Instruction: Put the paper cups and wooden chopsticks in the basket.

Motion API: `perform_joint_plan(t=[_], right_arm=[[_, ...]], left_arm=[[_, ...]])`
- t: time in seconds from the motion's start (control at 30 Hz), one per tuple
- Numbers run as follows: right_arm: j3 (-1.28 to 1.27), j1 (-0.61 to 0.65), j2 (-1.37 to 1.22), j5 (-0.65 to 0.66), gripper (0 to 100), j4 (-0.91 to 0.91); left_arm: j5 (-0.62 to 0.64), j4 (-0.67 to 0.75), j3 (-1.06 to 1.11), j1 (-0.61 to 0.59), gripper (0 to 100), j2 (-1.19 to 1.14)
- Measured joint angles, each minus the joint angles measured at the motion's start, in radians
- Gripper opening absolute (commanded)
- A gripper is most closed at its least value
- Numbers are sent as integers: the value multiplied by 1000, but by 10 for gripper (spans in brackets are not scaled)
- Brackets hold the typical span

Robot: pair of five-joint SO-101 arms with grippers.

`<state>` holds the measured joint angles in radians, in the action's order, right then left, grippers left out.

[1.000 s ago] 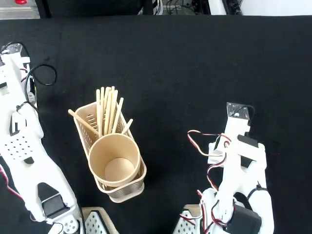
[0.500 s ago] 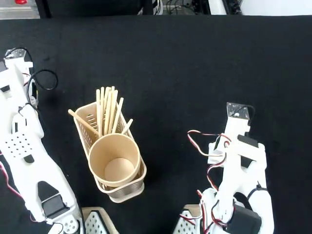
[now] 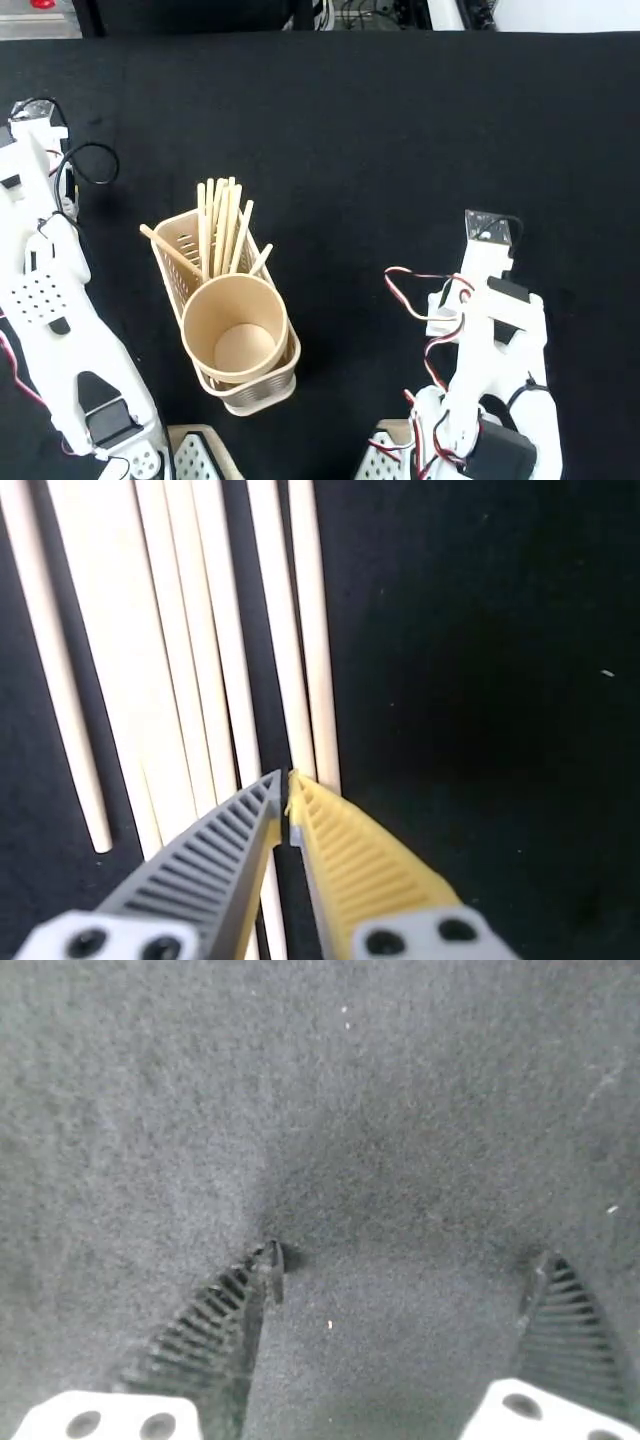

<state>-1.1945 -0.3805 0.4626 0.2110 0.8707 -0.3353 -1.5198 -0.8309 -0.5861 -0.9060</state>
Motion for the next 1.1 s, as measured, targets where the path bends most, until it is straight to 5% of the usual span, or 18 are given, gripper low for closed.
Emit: perform_joint_plan(t=[0.73, 0.93, 1.1], right_arm=[[0, 0, 0, 0, 382, 0], [0, 0, 0, 0, 382, 0], [0, 0, 0, 0, 382, 0]], left_arm=[[48, -69, -192, 6, 37, -20], [112, -11, -204, 9, 180, -78], [112, 14, -232, 14, 205, -153]])
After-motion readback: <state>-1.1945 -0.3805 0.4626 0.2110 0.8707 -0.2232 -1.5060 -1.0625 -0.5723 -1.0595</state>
